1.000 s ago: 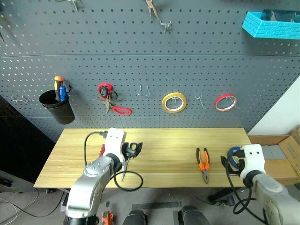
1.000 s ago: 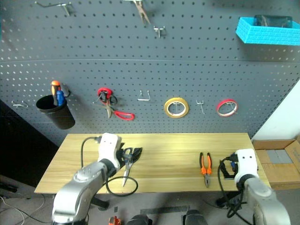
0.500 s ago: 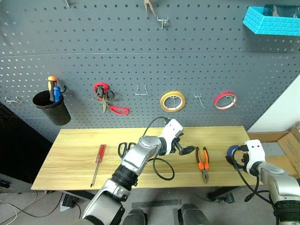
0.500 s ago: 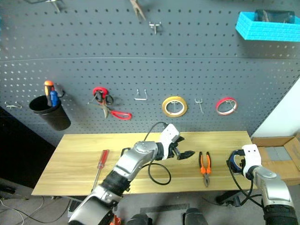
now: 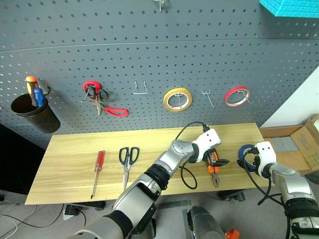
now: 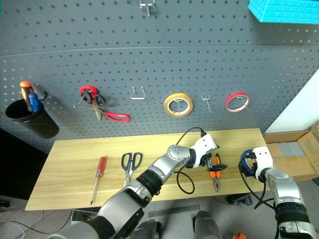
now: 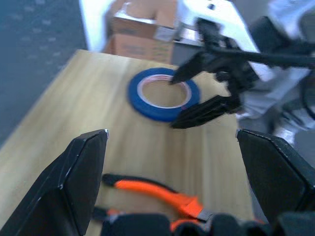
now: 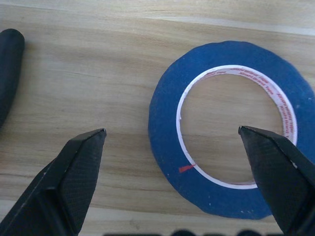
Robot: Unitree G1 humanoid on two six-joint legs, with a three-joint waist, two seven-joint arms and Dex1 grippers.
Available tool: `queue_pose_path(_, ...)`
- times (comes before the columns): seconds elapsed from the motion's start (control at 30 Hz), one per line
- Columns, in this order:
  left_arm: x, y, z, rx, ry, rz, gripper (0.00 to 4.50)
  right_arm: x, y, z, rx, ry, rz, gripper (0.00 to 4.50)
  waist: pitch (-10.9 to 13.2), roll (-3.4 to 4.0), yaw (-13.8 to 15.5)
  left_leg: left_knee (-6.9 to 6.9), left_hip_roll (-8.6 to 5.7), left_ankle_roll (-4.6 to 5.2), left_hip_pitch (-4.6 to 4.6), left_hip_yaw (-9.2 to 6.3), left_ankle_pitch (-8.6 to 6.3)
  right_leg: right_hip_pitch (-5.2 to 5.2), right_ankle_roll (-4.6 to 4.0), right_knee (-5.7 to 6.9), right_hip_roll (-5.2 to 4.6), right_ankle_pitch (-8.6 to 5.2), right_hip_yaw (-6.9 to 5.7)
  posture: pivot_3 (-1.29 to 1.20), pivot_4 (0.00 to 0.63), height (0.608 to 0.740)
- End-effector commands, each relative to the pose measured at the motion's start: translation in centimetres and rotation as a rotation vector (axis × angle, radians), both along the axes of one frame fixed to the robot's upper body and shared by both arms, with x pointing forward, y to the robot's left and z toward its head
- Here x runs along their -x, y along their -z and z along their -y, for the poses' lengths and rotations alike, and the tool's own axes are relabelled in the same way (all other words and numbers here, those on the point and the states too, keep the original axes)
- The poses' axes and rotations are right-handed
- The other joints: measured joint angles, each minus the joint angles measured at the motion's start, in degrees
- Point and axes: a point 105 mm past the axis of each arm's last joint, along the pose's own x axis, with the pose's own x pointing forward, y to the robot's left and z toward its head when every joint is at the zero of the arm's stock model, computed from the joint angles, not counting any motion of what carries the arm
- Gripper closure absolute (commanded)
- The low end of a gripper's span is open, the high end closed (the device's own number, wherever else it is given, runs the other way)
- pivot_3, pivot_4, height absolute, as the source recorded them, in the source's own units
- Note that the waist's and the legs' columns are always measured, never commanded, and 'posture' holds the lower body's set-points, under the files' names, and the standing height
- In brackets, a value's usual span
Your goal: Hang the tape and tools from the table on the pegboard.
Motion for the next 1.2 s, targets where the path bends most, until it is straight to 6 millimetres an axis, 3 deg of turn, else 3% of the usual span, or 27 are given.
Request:
queue_pose_path(0.03, 0.7, -2.0, 1.5, 0.057, 0.066, 0.047, 0.02, -0.6, -0.9, 0.2, -0.019, -0.003, 0.007, 0.00, 1.05, -0.02, -0.23, 0.01, 0.00, 0.03, 0.01, 0.00, 0.02, 0.00, 0.00, 0.06, 0.00, 0.00, 0.00, -0.15, 0.290, 0.740)
queue_pose_path(0.23, 1.5, -2.2, 1.8, 0.062, 0.110, 0.054, 0.02, -1.7, -0.9, 0.1, -0.099, 0.022, -0.013, 0.00, 3.38, -0.09, -0.88, 0.07, 0.00, 0.10, -0.01, 0.01, 0.06, 0.00, 0.00, 0.15, -0.04, 0.00, 0.00, -0.15, 0.339, 0.740)
queue_pose_path(0.47, 1.8, -2.8, 2.3, 0.068, 0.126, 0.062, 0.02, -2.0, 0.1, -0.7, -0.166, -0.025, -0.083, 0.00, 5.02, -0.83, -1.07, 0.08, 0.10, 0.10, -0.04, -0.02, 0.06, 0.00, 0.01, 0.12, -0.06, 0.01, -0.01, -0.15, 0.360, 0.740)
queue_pose_path(0.57, 1.8, -2.9, 2.5, 0.072, 0.123, 0.061, 0.00, -1.8, 0.6, -0.2, -0.157, -0.017, -0.094, 0.60, 5.24, -1.07, -1.04, 0.11, 0.12, 0.10, -0.05, -0.04, 0.06, 0.00, 0.02, 0.13, -0.11, 0.02, -0.02, -0.14, 0.361, 0.740)
queue_pose_path(0.87, 1.4, -3.5, 2.8, 0.087, 0.091, 0.086, 0.00, -1.7, 0.8, -0.2, -0.122, -0.036, -0.089, 3.63, 5.28, -1.11, -1.04, 0.12, 0.12, 0.10, -0.04, -0.05, 0.06, 0.01, 0.03, 0.14, -0.11, 0.02, -0.02, -0.13, 0.349, 0.740)
queue_pose_path(0.93, 1.2, -3.7, 2.8, 0.099, 0.077, 0.096, 0.00, -1.6, 1.0, -0.3, -0.118, -0.037, -0.089, 4.12, 5.27, -1.10, -1.01, 0.12, 0.13, 0.10, -0.05, -0.06, 0.06, 0.01, 0.03, 0.14, -0.11, 0.02, -0.02, -0.12, 0.346, 0.740)
queue_pose_path(1.2, 0.6, -4.6, 2.5, 0.145, 0.040, 0.149, 0.00, -0.9, 0.6, -1.3, 0.012, -0.047, 0.009, 4.12, 5.17, -1.03, -0.76, 0.10, 0.17, 0.07, -0.05, -0.24, 0.07, -0.01, 0.04, 0.13, -0.18, 0.02, -0.07, -0.13, 0.286, 0.740)
